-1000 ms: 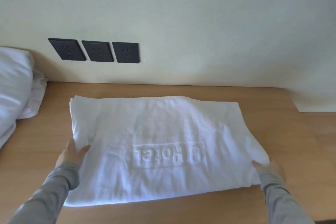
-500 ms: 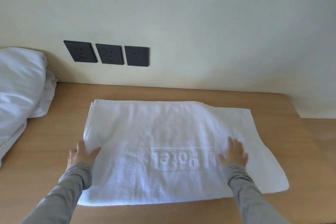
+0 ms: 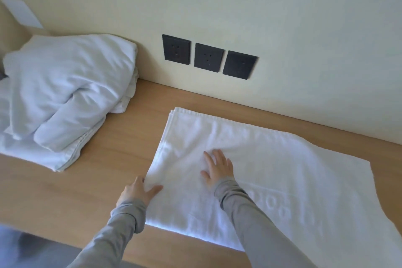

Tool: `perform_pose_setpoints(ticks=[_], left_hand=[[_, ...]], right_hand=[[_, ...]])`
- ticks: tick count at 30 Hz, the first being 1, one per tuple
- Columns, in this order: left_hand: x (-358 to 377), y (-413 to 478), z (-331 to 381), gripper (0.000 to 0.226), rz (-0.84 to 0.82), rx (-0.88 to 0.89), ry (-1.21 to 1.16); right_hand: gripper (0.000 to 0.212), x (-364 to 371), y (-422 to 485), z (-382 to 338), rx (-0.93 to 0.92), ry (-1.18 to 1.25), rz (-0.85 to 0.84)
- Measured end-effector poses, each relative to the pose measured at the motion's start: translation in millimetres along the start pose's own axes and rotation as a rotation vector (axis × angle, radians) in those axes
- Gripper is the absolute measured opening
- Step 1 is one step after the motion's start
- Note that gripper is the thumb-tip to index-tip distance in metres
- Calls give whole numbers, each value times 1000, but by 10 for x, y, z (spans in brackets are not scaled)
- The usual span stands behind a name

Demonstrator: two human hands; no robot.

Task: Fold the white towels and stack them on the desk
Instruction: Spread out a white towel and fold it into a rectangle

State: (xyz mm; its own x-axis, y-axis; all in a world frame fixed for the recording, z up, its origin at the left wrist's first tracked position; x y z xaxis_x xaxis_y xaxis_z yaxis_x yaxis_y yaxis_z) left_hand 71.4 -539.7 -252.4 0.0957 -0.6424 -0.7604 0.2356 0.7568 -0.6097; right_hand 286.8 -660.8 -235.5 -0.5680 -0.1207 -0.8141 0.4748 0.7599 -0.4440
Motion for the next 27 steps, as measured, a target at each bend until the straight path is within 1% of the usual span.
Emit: perform_pose_setpoints(ticks=[2,4,5,7,9,14,17,21,22,24,25,27], left_hand=[[15,-7,-96,42,-5,26,-6],[30,-20,-206,35,-7,55,-48],[29,-29,-259,33,-6,59,-75],[5,-44,-338,32,-5,55,-104],[-21,-35,-350,38,9,73,-114],[-89,52,-122,48,172,190,-270],[-131,105,95,40,187,224,-341],[-159,185,260,29,236,205,-392],[-167,200,271,28,244,194,-393],[-176,219,279,27,227,171,-394],[-180,220,278,26,208,159,-402],[-183,197,260,22,161,131,-435]], right_hand=[[53,-21,122,-87,5,-29,98],[42,-94,278,-166,1,-66,216],[37,-147,382,-217,-13,-78,242],[36,-266,637,-355,-51,-83,227],[42,-385,915,-513,-69,-80,177],[46,-562,1461,-848,-71,-23,73],[44,-577,1655,-947,-107,-39,76],[50,-557,1832,-965,-79,-52,26],[46,-566,1873,-956,-92,-32,53],[28,-612,1935,-924,-141,77,127],[19,-640,1954,-906,-154,167,139],[4,-679,1993,-879,-157,326,110]])
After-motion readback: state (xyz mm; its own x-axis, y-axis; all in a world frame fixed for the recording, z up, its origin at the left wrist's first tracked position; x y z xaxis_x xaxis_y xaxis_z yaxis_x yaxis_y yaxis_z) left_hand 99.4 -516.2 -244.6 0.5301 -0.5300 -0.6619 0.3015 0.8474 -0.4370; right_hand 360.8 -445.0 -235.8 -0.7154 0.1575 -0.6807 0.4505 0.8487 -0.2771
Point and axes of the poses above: each hand's wrist, its own y-axis towards the middle knuckle, its own x-axis out of the palm, z = x × y, the point moved 1 cm from there along y, towards the middle knuckle, and after that the axes turned 8 degrees about y, right-handed, at the moved point
